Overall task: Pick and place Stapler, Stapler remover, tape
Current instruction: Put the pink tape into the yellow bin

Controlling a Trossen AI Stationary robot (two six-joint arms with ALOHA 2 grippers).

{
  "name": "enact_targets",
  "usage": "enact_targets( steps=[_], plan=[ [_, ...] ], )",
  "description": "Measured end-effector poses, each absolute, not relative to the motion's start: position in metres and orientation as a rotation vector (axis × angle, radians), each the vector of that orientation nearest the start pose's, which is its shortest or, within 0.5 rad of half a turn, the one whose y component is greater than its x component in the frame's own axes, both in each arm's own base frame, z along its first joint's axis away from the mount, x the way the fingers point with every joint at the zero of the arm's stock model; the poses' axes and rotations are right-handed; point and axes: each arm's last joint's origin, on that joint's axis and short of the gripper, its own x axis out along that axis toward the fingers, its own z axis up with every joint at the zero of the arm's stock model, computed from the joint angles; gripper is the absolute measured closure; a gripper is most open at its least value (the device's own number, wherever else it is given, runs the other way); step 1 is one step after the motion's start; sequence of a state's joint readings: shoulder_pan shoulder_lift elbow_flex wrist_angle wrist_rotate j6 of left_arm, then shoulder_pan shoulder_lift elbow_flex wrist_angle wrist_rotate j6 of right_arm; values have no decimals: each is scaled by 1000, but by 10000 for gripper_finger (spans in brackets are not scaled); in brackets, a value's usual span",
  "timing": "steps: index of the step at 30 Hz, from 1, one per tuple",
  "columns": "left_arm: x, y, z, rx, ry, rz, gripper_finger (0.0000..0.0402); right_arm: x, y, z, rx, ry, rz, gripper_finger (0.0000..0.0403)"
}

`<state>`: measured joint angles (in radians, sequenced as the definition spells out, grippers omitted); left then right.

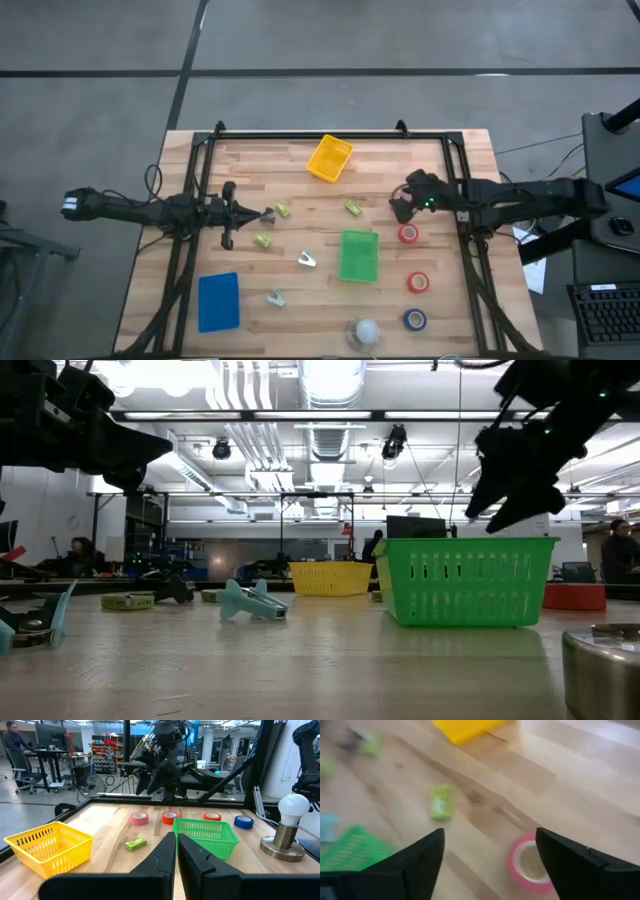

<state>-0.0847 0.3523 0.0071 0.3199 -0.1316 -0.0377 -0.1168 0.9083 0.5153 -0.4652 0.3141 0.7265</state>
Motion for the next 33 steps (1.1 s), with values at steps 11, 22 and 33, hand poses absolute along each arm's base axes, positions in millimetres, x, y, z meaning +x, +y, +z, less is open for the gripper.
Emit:
enact_targets(
  steps=[11,22,33],
  plan=[
    [119,-6,166,-35,24,47,378,186,-50,175,597,893,-836,35],
    [119,-6,166,-35,24,47,378,193,-55,149,605,1051,-841,35],
    [119,-6,166,-35,24,47,378,197,-56,134,563,1140,-839,56]
  ],
)
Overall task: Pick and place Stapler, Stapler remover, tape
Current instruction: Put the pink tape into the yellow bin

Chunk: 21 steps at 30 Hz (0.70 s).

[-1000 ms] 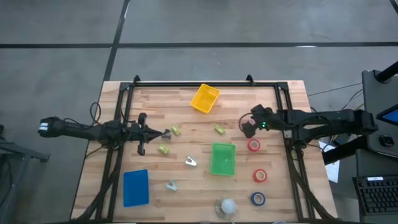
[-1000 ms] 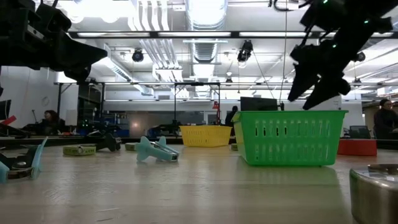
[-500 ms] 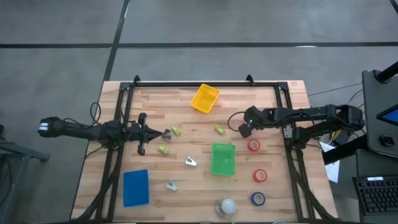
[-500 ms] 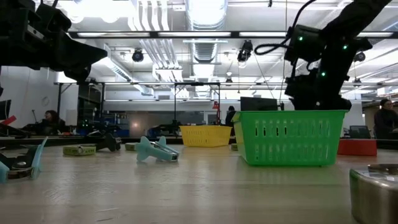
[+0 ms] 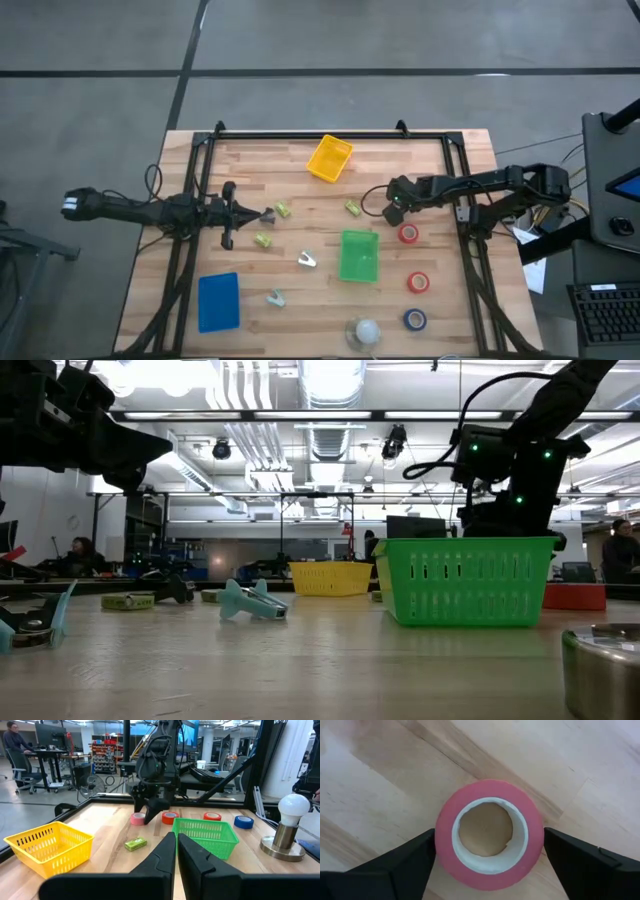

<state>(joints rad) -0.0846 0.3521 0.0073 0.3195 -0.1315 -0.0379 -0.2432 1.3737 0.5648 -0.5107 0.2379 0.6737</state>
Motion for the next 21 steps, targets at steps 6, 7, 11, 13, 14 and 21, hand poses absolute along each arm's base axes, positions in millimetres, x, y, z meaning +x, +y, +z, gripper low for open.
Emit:
enact_targets(
  steps=[6,7,11,13,14,21],
  plan=[
    [119,-6,166,-35,24,48,378,197,-56,135,557,1130,-839,102],
    [119,-6,166,-35,24,47,378,198,-56,135,557,1124,-837,108],
    [119,-6,166,-35,25,47,378,199,-57,136,537,1104,-830,121],
    [119,-6,166,-35,25,47,378,199,-58,136,536,1105,-831,122],
    [119,-6,166,-35,25,47,378,199,-58,136,535,1105,-831,122],
    [119,-6,166,-35,24,47,378,199,-59,137,512,1102,-825,117]
  ],
)
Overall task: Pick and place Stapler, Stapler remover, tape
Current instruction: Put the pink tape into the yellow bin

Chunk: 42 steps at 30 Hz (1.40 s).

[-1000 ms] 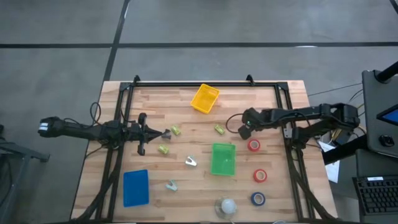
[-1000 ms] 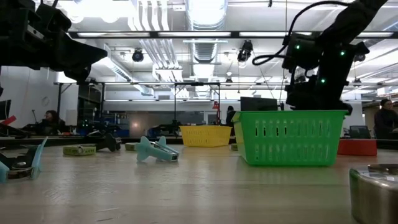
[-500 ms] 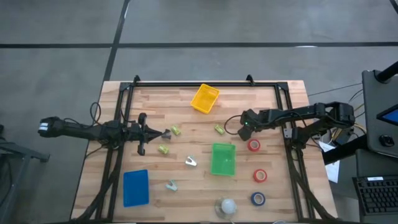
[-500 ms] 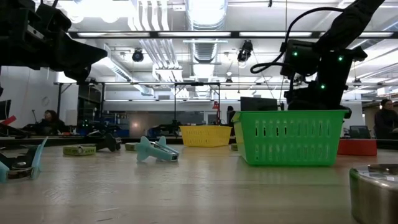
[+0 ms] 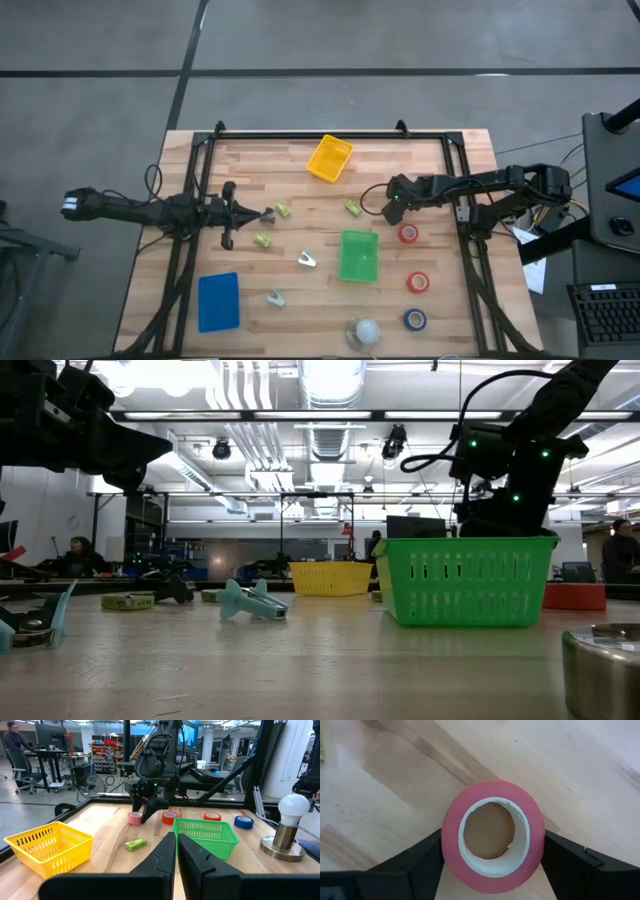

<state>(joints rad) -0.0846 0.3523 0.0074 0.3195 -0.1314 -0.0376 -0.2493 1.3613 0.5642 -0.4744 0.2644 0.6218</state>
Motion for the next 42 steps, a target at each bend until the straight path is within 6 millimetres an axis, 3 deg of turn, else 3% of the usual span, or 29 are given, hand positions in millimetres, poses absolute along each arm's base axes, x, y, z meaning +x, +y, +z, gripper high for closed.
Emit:
enact_targets(
  steps=[10,28,36,42],
  plan=[
    [119,-6,166,-35,25,47,378,220,-64,161,464,1021,-764,118],
    [119,-6,166,-35,24,47,378,276,-97,251,349,779,-650,114],
    [119,-6,166,-35,24,48,378,321,-134,261,341,845,-583,113],
    [119,-6,166,-35,24,47,378,346,-168,257,351,929,-590,113]
  ],
)
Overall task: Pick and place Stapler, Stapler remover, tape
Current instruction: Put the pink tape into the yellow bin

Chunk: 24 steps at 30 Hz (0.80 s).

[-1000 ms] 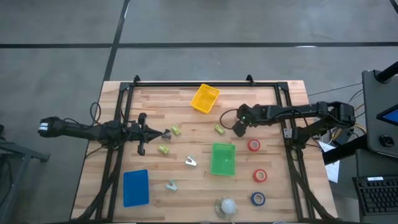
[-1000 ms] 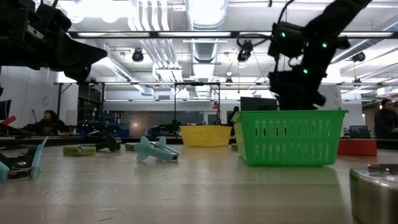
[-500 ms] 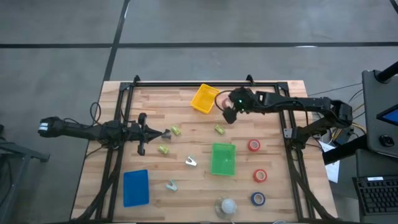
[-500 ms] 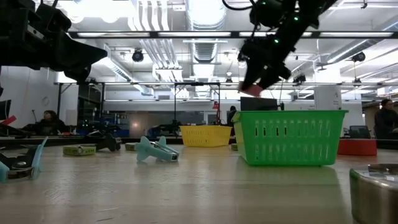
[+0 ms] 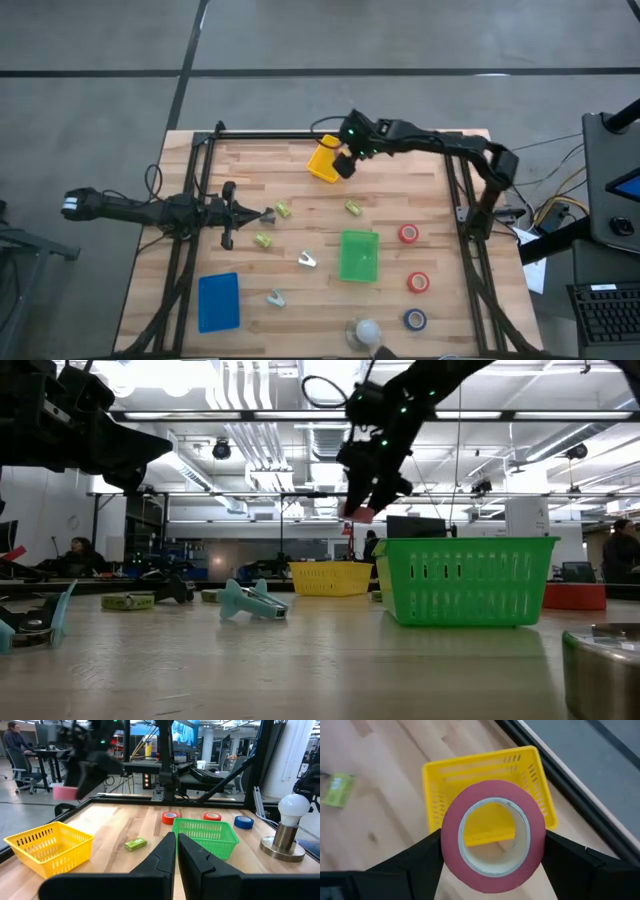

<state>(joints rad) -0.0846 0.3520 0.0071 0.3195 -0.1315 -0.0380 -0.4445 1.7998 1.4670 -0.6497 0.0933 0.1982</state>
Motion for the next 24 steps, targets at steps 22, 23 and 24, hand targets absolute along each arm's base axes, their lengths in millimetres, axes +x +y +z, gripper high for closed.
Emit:
enact_targets(
  steps=[22,23,24],
  plan=[
    [119,-6,165,-34,31,47,378,367,-221,244,436,1074,-592,113],
    [119,-6,165,-34,31,47,378,367,-221,245,436,1070,-596,113],
    [119,-6,165,-34,31,48,378,367,-221,246,443,1067,-600,113]
  ],
)
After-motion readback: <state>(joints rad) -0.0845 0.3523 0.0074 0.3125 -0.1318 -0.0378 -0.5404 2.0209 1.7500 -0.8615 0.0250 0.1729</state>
